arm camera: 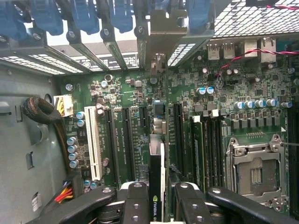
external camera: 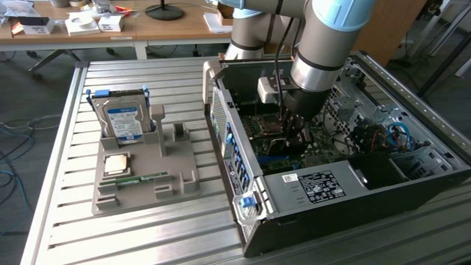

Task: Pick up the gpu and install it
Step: 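Insert the gpu into the slot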

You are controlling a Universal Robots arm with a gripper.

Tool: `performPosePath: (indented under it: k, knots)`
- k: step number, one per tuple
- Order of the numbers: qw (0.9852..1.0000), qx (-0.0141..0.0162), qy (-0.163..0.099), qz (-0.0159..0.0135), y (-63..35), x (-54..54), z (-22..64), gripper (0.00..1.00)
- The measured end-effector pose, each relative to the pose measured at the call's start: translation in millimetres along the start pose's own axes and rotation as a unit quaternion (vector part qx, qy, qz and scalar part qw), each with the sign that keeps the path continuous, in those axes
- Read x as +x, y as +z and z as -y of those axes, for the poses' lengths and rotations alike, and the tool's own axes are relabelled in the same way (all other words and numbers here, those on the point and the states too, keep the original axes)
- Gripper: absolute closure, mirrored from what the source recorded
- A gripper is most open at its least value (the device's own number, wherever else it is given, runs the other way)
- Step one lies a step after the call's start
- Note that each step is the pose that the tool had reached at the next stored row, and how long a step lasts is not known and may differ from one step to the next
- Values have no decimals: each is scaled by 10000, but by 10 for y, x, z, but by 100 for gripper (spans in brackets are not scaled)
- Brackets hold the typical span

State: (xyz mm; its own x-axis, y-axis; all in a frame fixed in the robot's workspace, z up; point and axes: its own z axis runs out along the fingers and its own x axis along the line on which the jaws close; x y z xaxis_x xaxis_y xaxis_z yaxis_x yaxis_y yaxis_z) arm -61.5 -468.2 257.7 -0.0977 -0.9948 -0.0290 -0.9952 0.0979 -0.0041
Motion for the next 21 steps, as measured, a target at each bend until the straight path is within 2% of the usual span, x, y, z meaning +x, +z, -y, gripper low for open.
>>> performPosePath:
  k: [11, 15, 21]
  knots:
    - [10000, -2, -82, 0, 0, 0, 1, 74]
    - [9998, -6, -212, 1, 0, 0, 1, 74]
    - [9998, -6, -214, 0, 0, 0, 1, 74]
